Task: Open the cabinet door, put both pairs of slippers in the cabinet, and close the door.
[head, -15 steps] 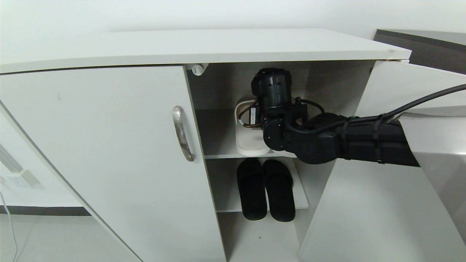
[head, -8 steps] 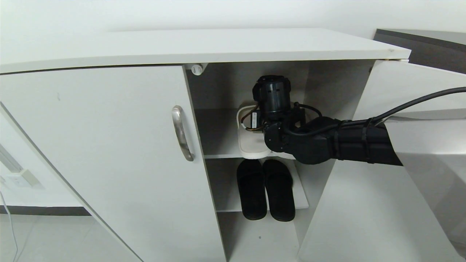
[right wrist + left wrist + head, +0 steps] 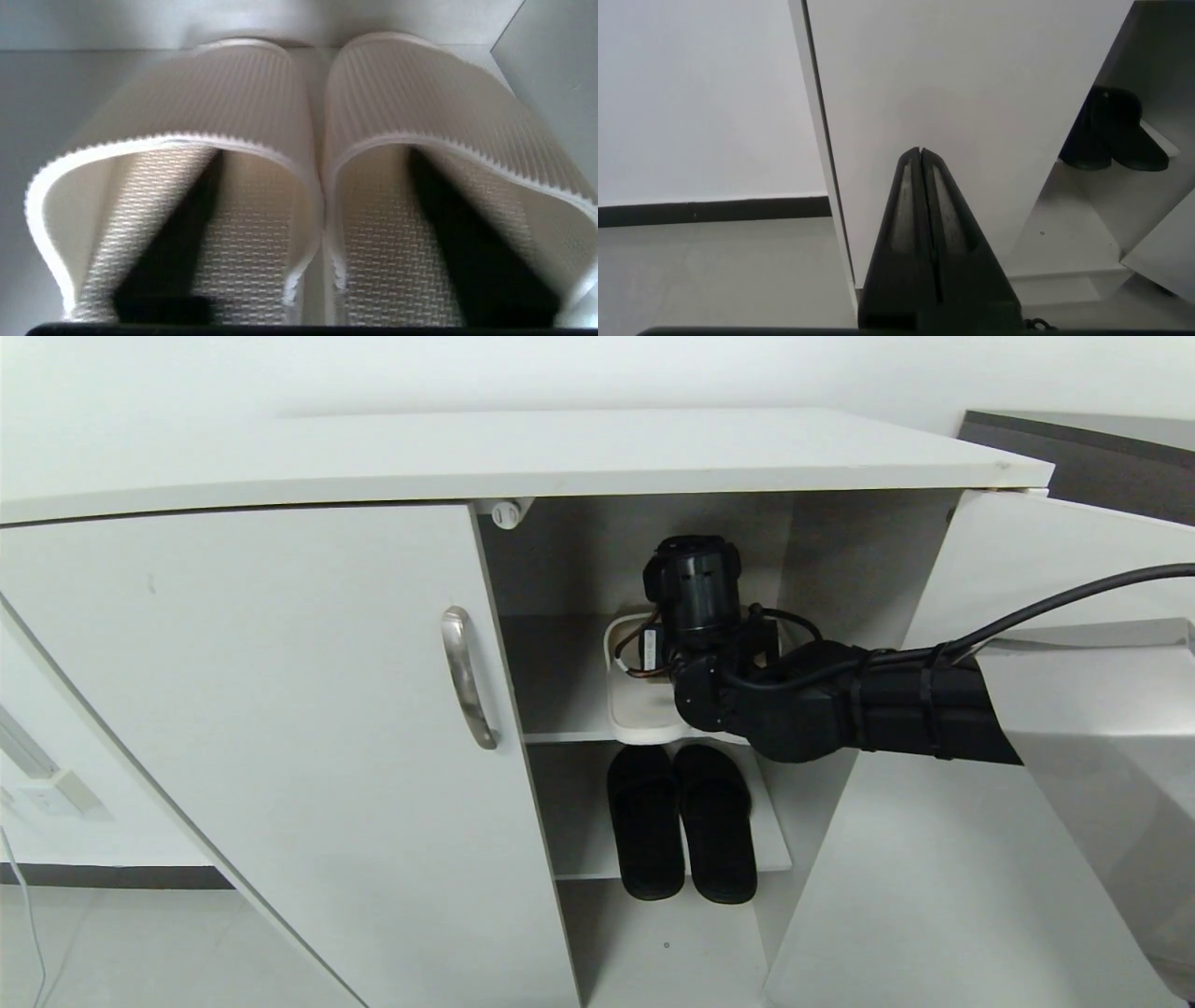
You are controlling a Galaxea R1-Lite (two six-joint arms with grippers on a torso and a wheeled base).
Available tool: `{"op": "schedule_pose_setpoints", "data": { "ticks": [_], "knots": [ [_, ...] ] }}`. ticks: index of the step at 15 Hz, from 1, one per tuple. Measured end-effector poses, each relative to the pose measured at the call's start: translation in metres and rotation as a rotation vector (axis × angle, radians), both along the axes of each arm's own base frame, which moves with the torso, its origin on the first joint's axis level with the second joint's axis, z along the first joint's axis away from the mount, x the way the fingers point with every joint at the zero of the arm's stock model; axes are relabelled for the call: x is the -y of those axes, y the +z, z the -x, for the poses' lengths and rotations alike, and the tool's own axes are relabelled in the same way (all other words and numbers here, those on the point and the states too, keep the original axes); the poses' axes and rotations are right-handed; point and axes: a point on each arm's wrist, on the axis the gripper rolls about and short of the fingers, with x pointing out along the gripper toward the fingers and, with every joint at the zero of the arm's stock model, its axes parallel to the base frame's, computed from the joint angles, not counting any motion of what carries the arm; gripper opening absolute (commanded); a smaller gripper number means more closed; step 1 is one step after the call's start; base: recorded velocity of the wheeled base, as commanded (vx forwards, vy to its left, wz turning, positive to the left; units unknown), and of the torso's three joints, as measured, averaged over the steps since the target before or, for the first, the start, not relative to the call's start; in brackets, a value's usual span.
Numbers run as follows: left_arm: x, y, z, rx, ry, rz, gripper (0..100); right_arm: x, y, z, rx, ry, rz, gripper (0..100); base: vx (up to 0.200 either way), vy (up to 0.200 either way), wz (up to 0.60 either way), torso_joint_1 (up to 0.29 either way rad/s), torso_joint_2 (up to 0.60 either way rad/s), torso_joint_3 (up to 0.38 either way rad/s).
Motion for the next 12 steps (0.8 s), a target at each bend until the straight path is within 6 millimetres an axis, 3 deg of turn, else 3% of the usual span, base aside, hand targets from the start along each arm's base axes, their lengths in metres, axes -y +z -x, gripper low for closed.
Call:
{"op": "schedule_pose_setpoints", "data": {
  "ticks": [6,12],
  "knots": [
    [0.0,0.0,0.0,0.0,0.0,0.001,0,-0.002,0.001,0.018,-0.017,0.023,0.02,100,0.0,0.0,0.0,0.0,0.0,0.0],
    [0.0,0.0,0.0,0.0,0.001,0.0,0,0.007,0.01,0.072,-0.037,0.096,0.038,100,0.0,0.0,0.0,0.0,0.0,0.0]
  ]
}}
